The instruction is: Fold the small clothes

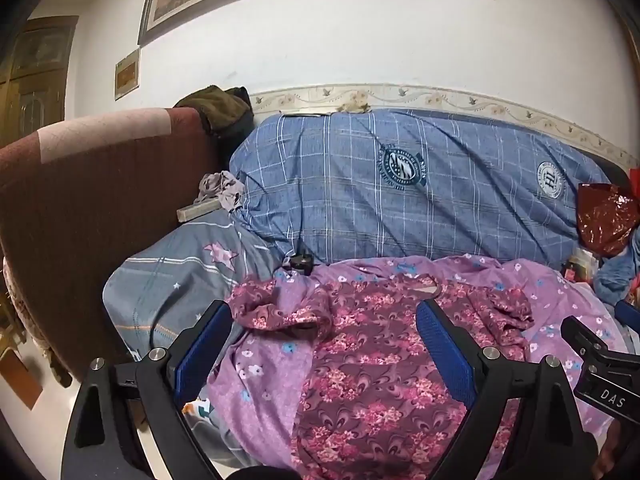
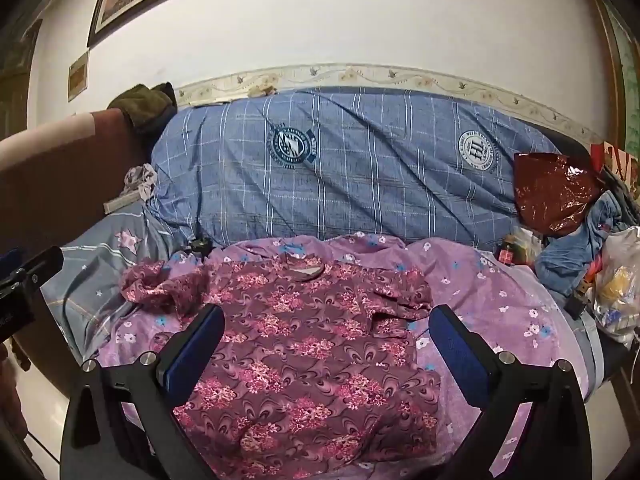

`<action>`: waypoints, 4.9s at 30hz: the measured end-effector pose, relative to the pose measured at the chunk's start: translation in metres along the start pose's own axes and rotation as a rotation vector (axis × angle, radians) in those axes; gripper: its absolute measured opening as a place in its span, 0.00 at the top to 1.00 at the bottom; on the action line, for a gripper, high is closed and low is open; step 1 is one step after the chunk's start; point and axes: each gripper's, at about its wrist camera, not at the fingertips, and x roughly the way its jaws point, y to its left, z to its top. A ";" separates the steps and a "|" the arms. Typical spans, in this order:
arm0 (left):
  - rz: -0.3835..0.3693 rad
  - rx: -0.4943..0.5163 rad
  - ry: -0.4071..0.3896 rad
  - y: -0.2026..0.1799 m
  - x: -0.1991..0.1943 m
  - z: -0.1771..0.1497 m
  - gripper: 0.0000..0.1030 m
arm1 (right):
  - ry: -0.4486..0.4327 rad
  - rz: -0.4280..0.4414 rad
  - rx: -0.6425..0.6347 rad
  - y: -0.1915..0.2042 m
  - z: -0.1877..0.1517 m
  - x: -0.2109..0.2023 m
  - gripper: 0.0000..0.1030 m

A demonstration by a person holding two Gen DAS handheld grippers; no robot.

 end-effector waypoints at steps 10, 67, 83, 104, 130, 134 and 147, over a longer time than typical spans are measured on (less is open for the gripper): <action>0.015 0.017 0.027 -0.011 0.026 0.000 0.09 | 0.052 -0.027 -0.023 0.004 0.005 0.025 0.00; -0.007 0.104 0.086 -0.042 0.044 0.018 0.09 | 0.111 -0.007 -0.062 0.010 -0.001 0.052 0.00; 0.025 -0.025 0.445 -0.058 0.257 0.009 0.10 | 0.159 -0.047 0.395 -0.193 -0.022 0.159 0.01; 0.052 -0.013 0.443 -0.070 0.406 -0.018 0.10 | 0.401 -0.092 -0.122 -0.128 -0.035 0.320 0.36; 0.317 -0.040 0.059 -0.002 0.319 -0.001 0.10 | 0.240 0.547 0.452 -0.082 0.016 0.293 0.93; 0.372 -0.139 0.030 0.028 0.294 -0.008 0.10 | 0.346 0.701 0.537 -0.009 0.018 0.317 0.93; 0.428 -0.108 0.056 0.071 0.182 -0.070 0.10 | 0.635 0.527 0.381 0.132 -0.055 0.373 0.76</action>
